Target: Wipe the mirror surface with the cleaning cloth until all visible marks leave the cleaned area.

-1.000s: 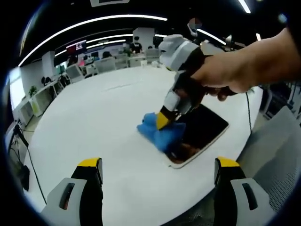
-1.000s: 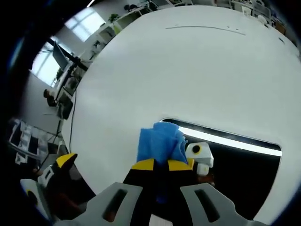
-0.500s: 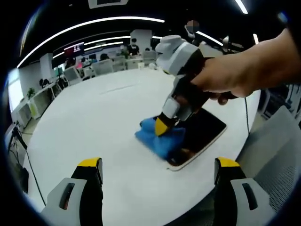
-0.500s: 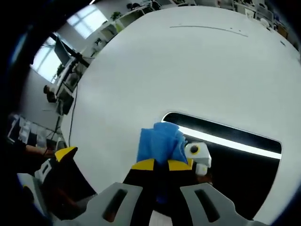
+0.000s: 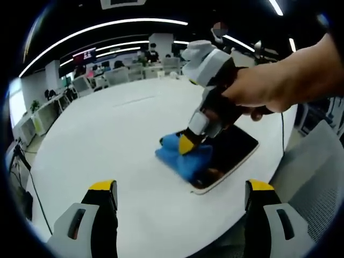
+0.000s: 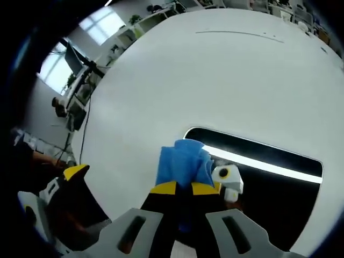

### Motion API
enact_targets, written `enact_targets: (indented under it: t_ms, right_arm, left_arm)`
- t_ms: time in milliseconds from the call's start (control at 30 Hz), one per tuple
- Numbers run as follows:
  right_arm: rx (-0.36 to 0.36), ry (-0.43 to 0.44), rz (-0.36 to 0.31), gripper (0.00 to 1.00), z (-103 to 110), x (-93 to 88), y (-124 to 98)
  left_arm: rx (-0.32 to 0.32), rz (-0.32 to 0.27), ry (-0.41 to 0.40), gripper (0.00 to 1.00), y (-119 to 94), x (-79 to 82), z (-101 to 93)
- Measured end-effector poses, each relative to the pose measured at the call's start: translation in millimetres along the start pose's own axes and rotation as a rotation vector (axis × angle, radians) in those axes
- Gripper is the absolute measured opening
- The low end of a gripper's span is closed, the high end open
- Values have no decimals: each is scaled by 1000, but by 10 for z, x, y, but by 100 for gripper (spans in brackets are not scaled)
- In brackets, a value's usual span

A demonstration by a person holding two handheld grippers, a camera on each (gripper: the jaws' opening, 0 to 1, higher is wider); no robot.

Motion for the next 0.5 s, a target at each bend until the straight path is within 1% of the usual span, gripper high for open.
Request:
enact_targets:
  t_ms: [333, 500]
  right_arm:
    - [-1, 26, -13, 2, -183, -93, -100]
    - [0, 41, -14, 2, -261, -140, -146]
  left_arm:
    - [-13, 7, -9, 99, 5, -1, -19]
    - [-19, 14, 3, 99, 19, 2, -32]
Point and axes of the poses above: the point that each gripper's makers call its tool centre point, and the gripper's own axes: y roughly forward along the fingers, z roughly to its left, x roughly out of its top, the point moved 8 cm from there along -y, roughly backward along the fingers, and after that the axes turned 3 degrees about -y, right-handed, at the moved point
